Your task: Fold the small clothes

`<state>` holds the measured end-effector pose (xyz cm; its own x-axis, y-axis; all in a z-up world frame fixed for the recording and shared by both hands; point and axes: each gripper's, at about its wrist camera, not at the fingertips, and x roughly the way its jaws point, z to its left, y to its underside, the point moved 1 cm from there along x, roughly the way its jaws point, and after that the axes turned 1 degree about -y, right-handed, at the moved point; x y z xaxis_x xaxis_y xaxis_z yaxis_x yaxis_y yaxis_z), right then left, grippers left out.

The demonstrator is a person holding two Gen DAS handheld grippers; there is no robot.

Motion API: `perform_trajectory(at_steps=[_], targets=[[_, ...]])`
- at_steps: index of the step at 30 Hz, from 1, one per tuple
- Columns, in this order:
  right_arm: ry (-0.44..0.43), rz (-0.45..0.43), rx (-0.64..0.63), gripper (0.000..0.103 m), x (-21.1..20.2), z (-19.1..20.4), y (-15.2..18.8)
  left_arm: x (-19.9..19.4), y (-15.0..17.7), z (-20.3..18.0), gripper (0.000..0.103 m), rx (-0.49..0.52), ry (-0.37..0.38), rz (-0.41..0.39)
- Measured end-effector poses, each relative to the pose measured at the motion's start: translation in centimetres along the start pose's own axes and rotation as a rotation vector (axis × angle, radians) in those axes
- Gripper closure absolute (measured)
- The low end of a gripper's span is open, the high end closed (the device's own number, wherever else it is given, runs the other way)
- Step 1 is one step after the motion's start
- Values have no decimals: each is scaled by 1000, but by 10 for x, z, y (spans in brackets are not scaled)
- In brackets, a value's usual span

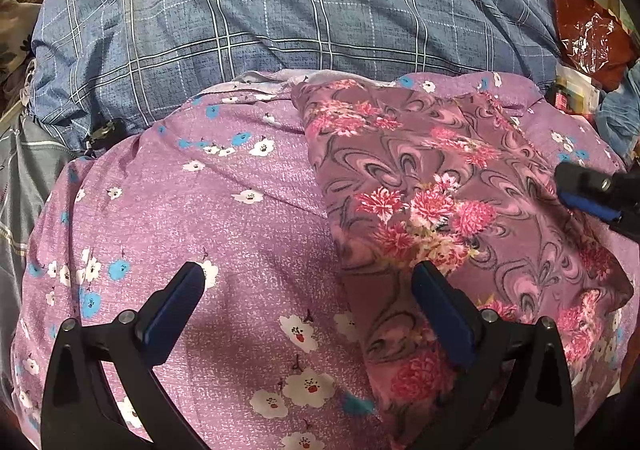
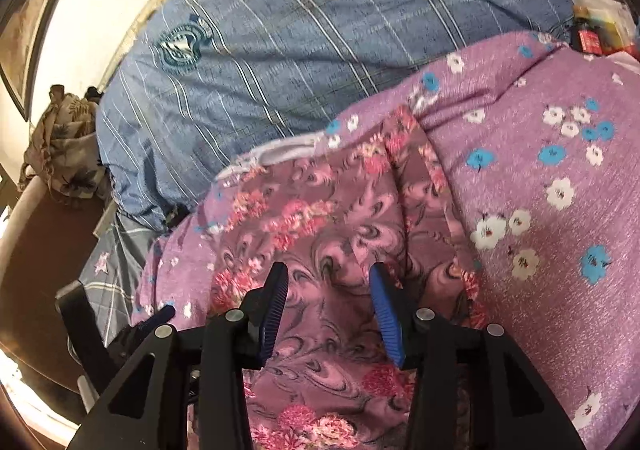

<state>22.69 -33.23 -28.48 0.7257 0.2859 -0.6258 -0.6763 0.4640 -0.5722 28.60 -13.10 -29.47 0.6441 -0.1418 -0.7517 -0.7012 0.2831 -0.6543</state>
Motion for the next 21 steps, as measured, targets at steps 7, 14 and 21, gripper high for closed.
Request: perform_trajectory(at_steps=[7, 14, 21], targets=[[8, 21, -1, 57, 6, -1, 2, 4, 1, 1, 0, 0, 10, 12], [-20, -28, 8, 56, -10, -8, -3, 1, -2, 6, 0, -20, 43, 10], [-20, -84, 145, 42, -31, -56, -14, -6, -13, 25, 0, -116, 159, -27]])
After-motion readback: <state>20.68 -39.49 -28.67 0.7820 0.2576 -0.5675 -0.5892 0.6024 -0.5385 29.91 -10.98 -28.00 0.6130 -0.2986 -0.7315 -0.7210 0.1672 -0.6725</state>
